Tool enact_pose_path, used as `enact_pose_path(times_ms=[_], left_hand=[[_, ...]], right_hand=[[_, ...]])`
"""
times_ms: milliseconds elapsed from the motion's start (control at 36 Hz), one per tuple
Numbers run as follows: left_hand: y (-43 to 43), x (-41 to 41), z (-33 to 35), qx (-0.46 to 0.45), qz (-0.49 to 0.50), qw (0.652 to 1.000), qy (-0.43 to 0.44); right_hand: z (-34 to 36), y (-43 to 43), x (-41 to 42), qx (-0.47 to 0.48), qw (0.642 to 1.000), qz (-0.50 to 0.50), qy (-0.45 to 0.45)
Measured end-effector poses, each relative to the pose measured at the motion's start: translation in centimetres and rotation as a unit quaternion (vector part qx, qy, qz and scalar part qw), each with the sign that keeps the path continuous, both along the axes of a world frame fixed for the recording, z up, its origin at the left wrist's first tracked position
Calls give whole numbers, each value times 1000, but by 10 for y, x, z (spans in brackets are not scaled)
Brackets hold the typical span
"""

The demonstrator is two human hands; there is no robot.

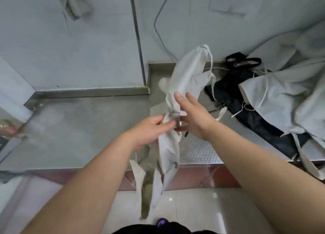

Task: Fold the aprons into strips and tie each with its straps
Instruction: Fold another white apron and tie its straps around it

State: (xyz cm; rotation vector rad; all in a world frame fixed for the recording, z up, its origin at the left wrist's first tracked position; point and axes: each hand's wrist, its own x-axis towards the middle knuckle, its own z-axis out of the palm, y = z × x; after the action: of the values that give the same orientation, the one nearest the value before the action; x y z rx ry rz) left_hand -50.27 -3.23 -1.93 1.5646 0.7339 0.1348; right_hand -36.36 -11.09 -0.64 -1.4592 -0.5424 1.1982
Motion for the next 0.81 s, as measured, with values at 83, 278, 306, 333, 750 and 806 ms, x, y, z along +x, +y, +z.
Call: enact_pose_path(times_ms=[83, 278, 306, 333, 750, 806], left_hand=[[-20, 0, -8, 5, -52, 998, 36], [-49, 2, -35, 130, 110, 979, 114], [-54, 2, -40, 130, 115, 975, 140], [-59, 1, -44, 123, 122, 973, 150], [-67, 3, -62, 93, 338, 931, 103], [-62, 5, -57, 104, 345, 929, 84]], right_hand=[[-17, -11, 8, -15, 989, -135, -54], [-55, -71, 60, -162, 941, -293, -57], [-62, -78, 67, -169, 935, -308, -49], [-65, -87, 69, -184, 935, -300, -56], [-62, -115, 68, -235, 932, -260, -94], [-55, -111, 67, -270, 925, -222, -149]])
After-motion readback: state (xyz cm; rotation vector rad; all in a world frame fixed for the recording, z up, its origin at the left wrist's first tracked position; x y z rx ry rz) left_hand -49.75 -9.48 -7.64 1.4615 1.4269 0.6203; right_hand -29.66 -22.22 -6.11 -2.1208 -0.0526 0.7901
